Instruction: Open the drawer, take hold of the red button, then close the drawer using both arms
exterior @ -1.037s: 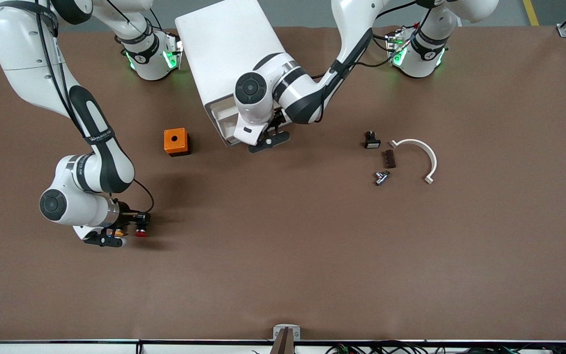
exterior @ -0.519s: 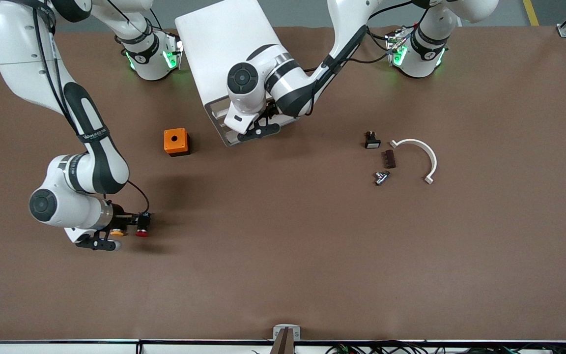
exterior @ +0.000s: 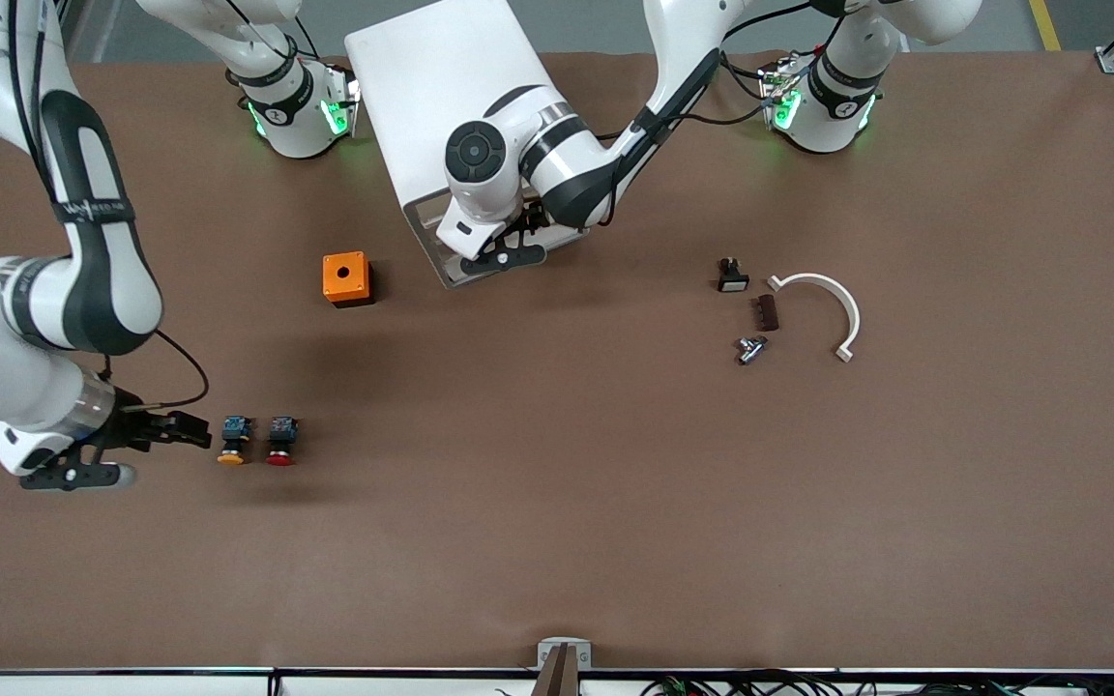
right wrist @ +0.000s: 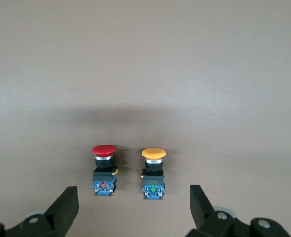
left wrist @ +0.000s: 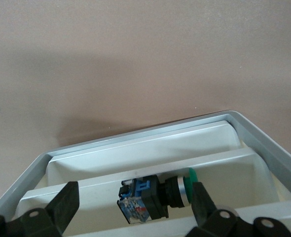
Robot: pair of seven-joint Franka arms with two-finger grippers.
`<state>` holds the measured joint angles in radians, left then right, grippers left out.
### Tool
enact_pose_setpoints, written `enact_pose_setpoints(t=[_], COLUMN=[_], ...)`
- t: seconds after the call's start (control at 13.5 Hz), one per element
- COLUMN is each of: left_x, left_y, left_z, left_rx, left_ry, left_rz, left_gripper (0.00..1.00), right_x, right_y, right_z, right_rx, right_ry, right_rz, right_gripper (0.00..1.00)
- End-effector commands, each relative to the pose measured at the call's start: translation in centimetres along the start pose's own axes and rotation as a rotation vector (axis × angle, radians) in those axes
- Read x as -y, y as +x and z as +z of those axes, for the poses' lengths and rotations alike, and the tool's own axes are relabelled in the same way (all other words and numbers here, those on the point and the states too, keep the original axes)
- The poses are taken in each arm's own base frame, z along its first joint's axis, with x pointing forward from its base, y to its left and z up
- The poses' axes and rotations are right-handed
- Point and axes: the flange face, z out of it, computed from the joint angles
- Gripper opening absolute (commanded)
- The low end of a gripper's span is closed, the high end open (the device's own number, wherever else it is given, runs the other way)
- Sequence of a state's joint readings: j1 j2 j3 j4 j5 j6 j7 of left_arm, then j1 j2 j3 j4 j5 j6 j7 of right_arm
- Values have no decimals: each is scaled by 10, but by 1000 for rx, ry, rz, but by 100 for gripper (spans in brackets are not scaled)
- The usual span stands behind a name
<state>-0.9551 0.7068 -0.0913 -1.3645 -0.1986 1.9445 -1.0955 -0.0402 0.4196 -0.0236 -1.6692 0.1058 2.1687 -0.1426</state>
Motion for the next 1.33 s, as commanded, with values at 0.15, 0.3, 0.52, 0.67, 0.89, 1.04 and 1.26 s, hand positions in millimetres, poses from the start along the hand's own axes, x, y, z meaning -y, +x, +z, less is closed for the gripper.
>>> enact_pose_setpoints(t=[0.15, 0.3, 0.52, 0.67, 0.89, 1.04, 1.26], left_x=[47, 99, 196, 272, 368, 419, 474], left_y=[70, 140, 217, 258, 289, 289, 279], left_z=[-60, -103, -172, -212, -271, -302, -338], left_rx=[-30, -99, -253, -300, -342, -342, -343], left_ry=[-39, -65, 2, 55, 32, 33, 31], left_rz=[-89, -170, -224, -207, -181, -153, -113], left_gripper=[100, 100, 100, 100, 100, 100, 100], right_x=[23, 29, 41, 43, 45, 48, 47], right_y=[-31, -51, -74, -84, -94, -98, -96], right_z=[-114, -153, -195, -215, -230, -235, -236], right_rx=[-29, 2, 21, 12, 12, 17, 9], right_ry=[28, 40, 37, 15, -13, -28, -28], right_rz=[2, 53, 126, 114, 110, 148, 148], right_gripper=[100, 100, 100, 100, 100, 100, 100])
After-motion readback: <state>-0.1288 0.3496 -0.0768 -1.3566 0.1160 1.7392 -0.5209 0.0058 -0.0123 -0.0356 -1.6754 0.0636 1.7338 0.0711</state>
